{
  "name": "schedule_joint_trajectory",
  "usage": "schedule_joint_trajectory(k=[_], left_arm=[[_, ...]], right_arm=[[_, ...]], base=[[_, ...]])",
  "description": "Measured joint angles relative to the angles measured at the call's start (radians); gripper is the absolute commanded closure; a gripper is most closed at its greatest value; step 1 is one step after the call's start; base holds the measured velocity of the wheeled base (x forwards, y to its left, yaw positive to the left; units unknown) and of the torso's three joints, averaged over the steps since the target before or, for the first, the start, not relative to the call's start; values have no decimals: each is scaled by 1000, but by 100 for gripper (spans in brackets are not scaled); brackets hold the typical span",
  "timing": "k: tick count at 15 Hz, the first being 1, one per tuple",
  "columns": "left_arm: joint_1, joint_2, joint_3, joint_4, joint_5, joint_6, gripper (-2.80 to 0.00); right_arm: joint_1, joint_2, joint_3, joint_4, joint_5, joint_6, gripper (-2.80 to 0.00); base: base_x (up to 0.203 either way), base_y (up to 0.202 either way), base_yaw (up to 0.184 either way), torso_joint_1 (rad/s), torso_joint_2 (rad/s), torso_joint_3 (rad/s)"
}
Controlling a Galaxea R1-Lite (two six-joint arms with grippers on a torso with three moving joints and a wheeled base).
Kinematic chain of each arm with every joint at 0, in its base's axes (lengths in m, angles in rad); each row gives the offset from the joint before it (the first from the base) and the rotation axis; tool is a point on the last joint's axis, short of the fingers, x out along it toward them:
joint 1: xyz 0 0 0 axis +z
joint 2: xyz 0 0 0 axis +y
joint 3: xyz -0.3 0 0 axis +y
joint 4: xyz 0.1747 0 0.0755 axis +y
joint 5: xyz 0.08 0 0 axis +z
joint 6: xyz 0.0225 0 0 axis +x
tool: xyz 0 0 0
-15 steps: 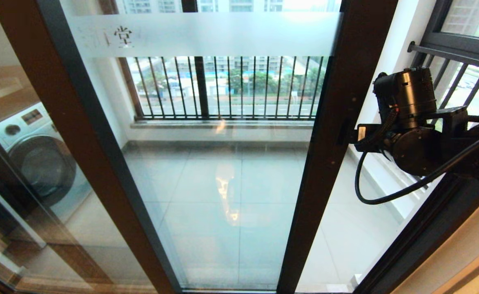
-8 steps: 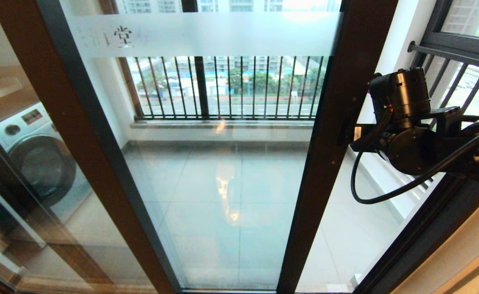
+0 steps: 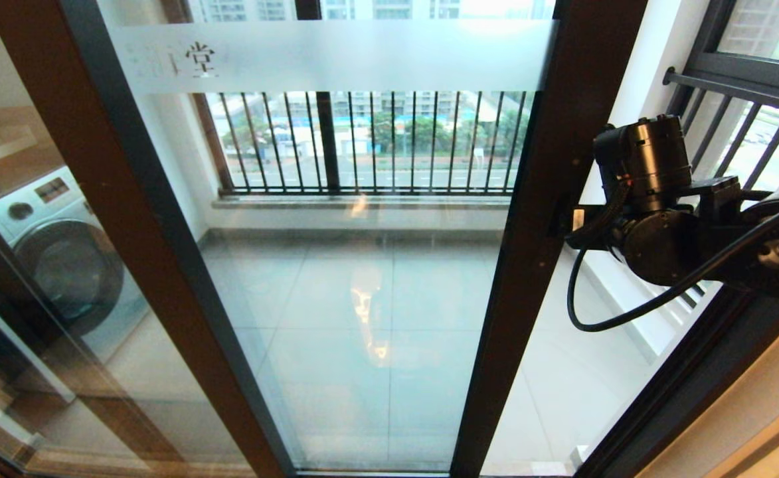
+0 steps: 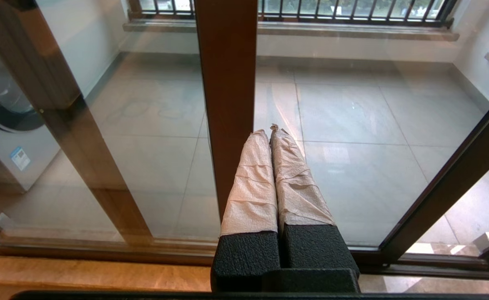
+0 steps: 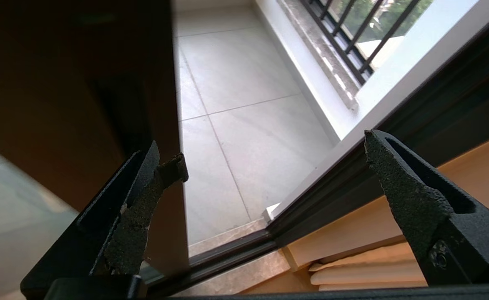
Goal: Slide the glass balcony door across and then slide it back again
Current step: Close the slid door
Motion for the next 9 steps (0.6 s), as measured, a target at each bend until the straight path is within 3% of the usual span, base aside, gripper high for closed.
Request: schedule_joint_trajectory(k=[6,9], left_arm=[[0,0,0,0,0,0,0],[0,0,0,0,0,0,0]], right_arm=[[-30,30,-6,-20,0,0,-280],[-6,19,4,-16,0,-4,-280]], base=[[0,0,0,0,0,0],[0,0,0,0,0,0]])
